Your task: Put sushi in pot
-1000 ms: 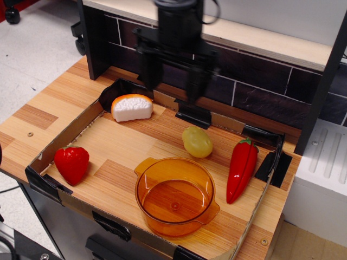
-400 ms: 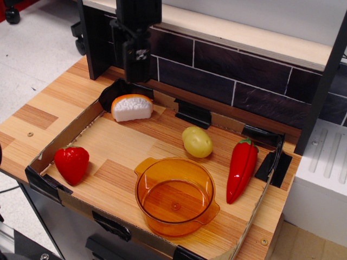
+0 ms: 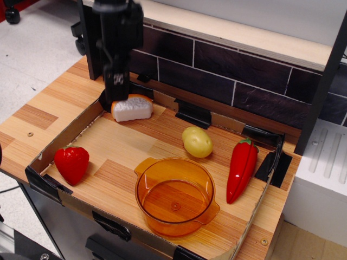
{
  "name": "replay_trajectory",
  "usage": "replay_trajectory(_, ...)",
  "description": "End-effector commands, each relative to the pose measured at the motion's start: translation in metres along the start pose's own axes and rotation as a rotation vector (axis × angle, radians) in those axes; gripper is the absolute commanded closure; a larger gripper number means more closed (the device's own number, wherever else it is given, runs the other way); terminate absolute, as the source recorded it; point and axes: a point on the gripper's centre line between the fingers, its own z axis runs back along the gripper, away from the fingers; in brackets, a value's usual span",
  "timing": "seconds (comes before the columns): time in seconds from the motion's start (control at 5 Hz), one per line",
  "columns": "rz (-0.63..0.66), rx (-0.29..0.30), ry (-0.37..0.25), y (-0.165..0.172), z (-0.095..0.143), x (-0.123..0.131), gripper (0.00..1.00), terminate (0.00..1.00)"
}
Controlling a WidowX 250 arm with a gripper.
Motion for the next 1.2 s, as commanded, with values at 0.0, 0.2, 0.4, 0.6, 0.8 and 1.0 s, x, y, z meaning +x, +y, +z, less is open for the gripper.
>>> replay_trajectory(0.0, -0.035, 0.143, -0.069, 0.007, 0.002, 0.01, 0.0, 0.0)
replay_trajectory(0.2, -0.031, 0.17, -0.076, 0.008, 0.005, 0.014, 0.0, 0.0)
replay_trajectory(0.4, -0.027, 0.183, -0.065, 0.01, 0.0, 0.018, 0.0, 0.0)
replay_trajectory(0.6, 0.011, 0.126, -0.034, 0.017, -0.015, 0.024, 0.0, 0.0)
replay_trajectory(0.8, 0.034, 0.078, -0.018, 0.021, -0.027, 0.028, 0.0, 0.0)
replay_trajectory(1.0, 0.022, 0.068, -0.035, 0.016, -0.029, 0.03, 1.0, 0.0)
